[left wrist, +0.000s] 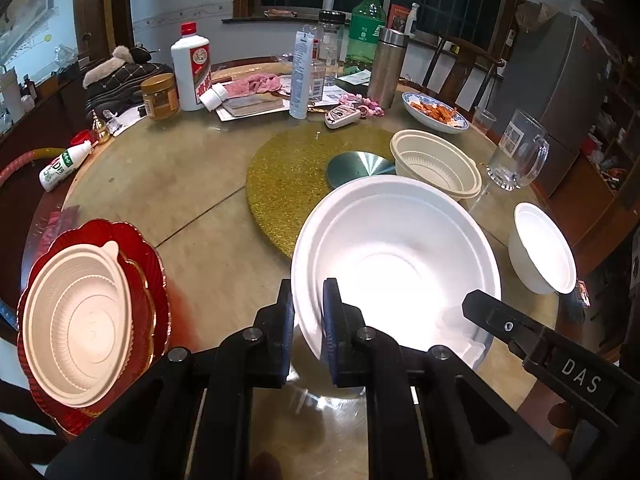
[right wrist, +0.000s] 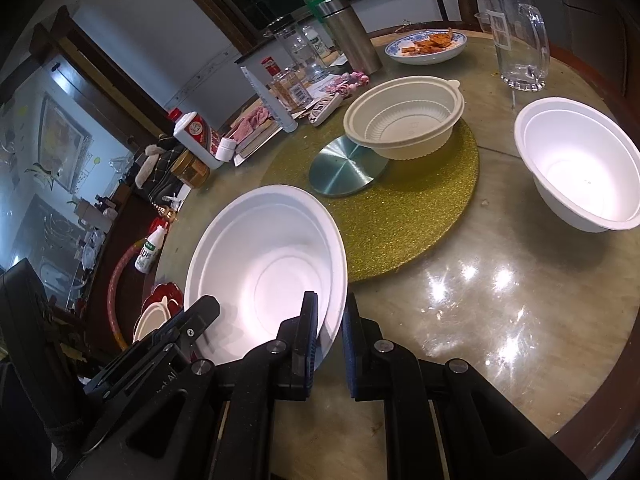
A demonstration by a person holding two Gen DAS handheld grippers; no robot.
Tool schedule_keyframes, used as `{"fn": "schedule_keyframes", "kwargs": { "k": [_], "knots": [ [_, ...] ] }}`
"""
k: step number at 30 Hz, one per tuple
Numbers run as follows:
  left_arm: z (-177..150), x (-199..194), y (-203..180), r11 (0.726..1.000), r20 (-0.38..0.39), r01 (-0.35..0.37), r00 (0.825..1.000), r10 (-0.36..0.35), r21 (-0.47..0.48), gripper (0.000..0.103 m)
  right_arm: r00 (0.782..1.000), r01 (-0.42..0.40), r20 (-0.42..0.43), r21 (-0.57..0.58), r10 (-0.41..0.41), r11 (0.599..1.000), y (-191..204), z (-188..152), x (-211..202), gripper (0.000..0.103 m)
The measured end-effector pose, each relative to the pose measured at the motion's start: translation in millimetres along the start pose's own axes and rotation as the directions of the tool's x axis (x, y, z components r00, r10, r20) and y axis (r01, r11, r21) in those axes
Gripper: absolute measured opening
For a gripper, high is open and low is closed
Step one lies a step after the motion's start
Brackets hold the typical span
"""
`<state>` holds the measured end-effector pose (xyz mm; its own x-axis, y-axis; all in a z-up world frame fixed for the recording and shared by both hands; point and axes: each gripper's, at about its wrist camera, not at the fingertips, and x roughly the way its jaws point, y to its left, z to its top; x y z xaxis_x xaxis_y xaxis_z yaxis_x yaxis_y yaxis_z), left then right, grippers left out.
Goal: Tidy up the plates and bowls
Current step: 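Lift the white bowl with both tools and carry it toward the plate stack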
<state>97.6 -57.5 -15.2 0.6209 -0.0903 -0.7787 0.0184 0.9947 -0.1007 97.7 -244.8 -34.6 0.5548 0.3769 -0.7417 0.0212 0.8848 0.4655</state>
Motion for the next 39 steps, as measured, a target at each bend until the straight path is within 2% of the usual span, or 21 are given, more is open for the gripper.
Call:
{"fn": "schedule_keyframes", "kwargs": {
  "k": [19,31,39],
  "knots": [
    [-6.7,-33.0,32.2,0.998,0.056,-0.037,0.998,0.04,-0.054,0.012,0.999,-0.038,0.008,-0.092,0.039,0.995,45.1,-9.1,-8.8,0.011],
    [-9.6,-57.3,76.2,0.989,0.098,-0.083,0.991,0.095,-0.125,0.012,0.996,-0.089,-0.016,-0.184,0.087,0.979,95.5,-15.6,-0.7,0.011],
    [-16.4,-61.2,106.1,0.978,0.092,-0.12,0.986,0.137,-0.173,0.012,0.993,-0.12,-0.051,-0.233,0.111,0.965,126.8,-23.0,13.1,0.011]
  ]
}}
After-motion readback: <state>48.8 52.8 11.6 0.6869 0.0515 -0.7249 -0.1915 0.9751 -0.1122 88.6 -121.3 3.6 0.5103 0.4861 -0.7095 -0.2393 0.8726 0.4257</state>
